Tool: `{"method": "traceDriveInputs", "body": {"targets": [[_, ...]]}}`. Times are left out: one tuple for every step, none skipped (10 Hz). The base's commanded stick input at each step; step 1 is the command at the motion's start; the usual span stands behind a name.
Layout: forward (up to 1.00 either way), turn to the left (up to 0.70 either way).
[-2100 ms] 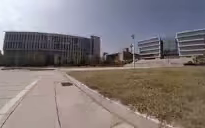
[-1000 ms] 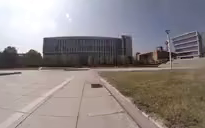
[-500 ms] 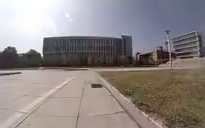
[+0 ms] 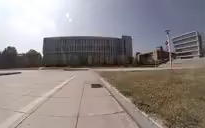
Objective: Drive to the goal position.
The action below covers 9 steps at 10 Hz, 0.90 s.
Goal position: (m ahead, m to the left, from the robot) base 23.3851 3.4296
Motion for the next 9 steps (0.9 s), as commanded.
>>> {"method": "traceDriveInputs", "body": {"targets": [[0.04, 0.00], [0.04, 0.00], [0.04, 0.00], [0.04, 0.00], [0.04, 0.00], [0.04, 0.00], [0.04, 0.00], [0.04, 0.00], [0.04, 0.00]]}}
